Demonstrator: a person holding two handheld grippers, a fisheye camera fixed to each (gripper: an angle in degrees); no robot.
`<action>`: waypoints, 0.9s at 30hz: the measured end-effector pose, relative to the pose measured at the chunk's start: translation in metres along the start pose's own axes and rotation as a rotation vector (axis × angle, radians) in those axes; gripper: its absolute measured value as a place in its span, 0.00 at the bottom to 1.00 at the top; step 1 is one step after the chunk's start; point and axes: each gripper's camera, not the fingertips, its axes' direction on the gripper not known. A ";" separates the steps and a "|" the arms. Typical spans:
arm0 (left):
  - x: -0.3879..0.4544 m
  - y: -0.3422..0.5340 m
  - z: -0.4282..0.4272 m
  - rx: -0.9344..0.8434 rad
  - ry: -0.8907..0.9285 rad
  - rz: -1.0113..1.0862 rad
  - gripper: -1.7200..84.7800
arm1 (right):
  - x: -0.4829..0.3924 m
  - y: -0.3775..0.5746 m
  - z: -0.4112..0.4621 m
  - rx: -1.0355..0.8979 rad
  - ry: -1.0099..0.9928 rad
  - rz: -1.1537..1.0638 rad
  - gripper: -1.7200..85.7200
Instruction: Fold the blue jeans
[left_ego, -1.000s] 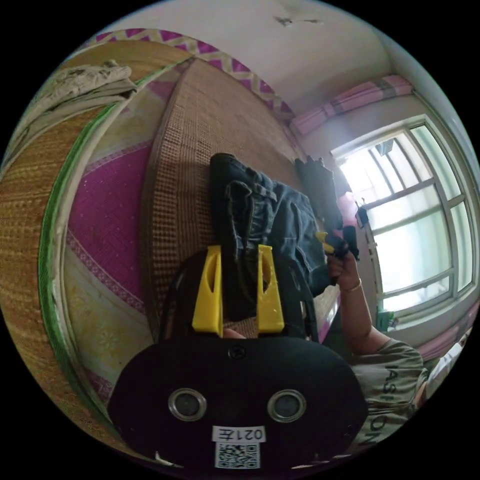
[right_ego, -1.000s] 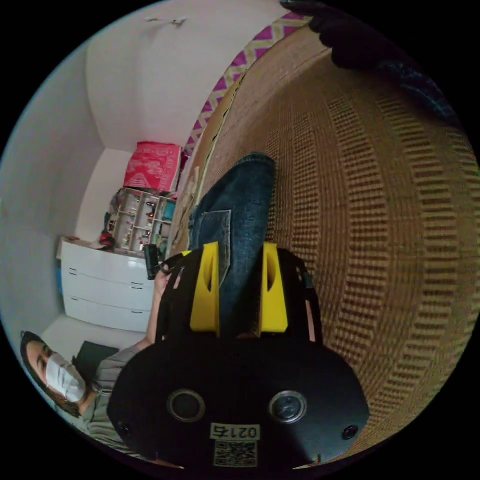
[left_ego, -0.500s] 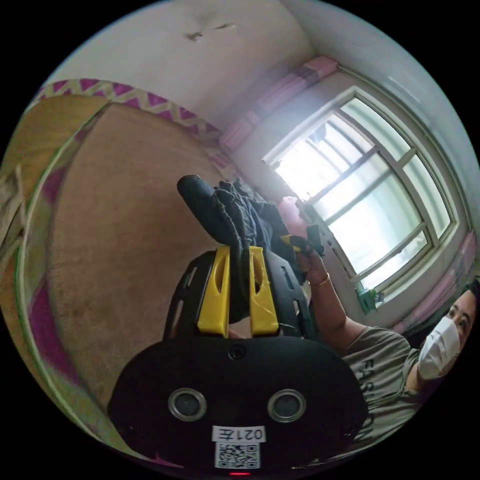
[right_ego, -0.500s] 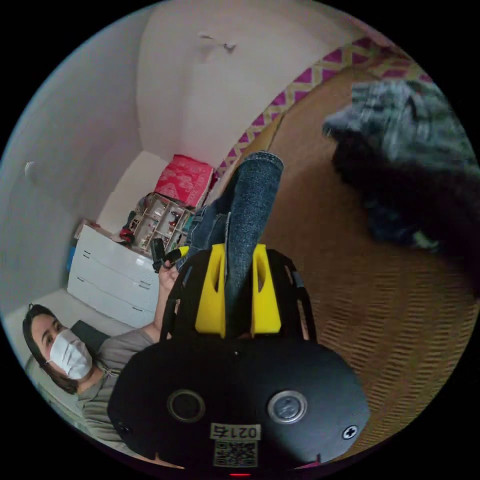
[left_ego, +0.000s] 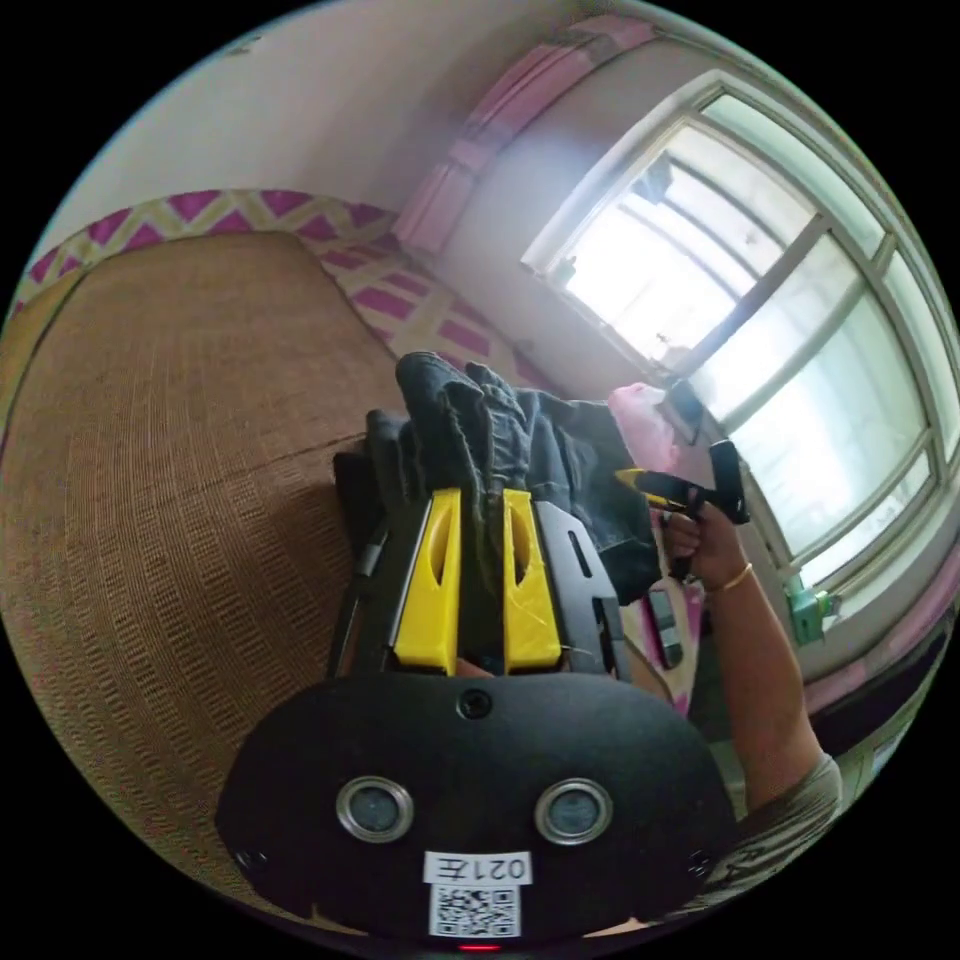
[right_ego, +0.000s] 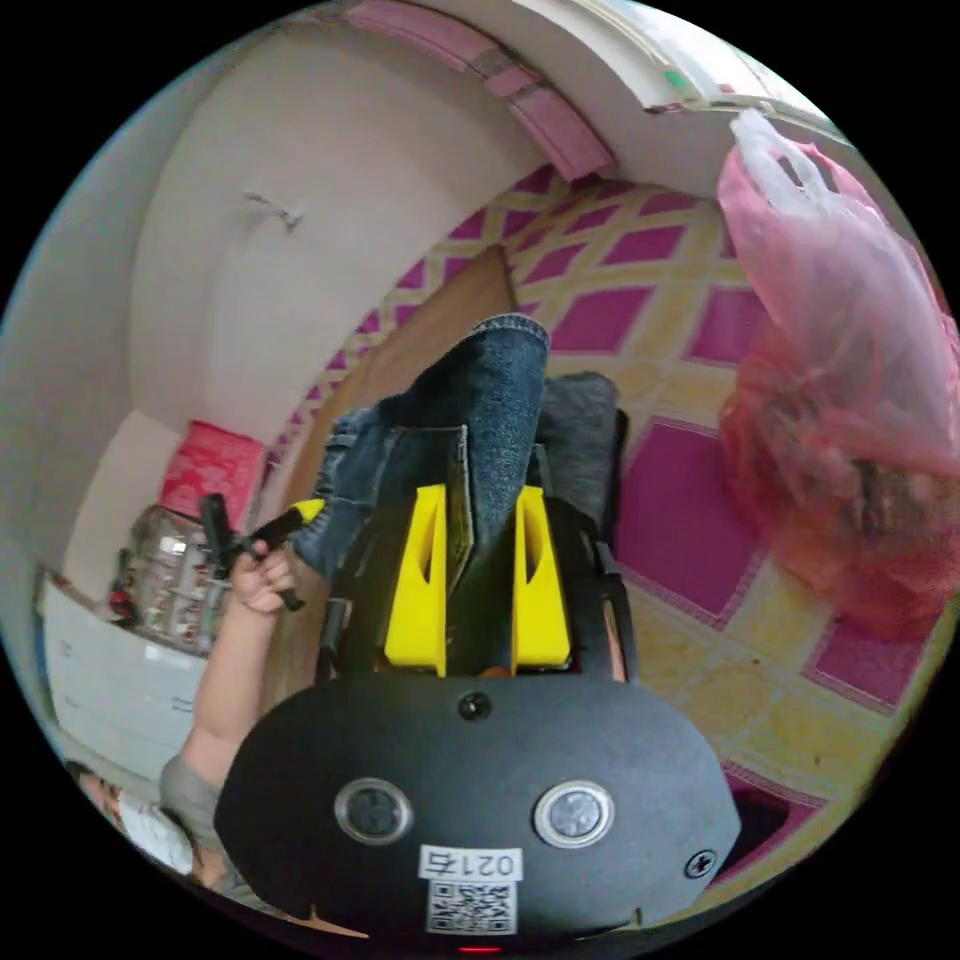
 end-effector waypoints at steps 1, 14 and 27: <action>-0.004 0.005 -0.001 0.032 0.032 0.001 0.09 | -0.005 0.002 0.004 0.021 0.051 -0.035 0.16; 0.019 0.166 -0.155 0.219 -0.021 0.160 0.01 | -0.171 0.127 -0.076 0.354 0.243 -0.412 0.17; 0.061 0.418 -0.319 0.146 -0.418 0.102 0.01 | -0.564 0.295 0.063 0.176 -0.154 -1.150 0.16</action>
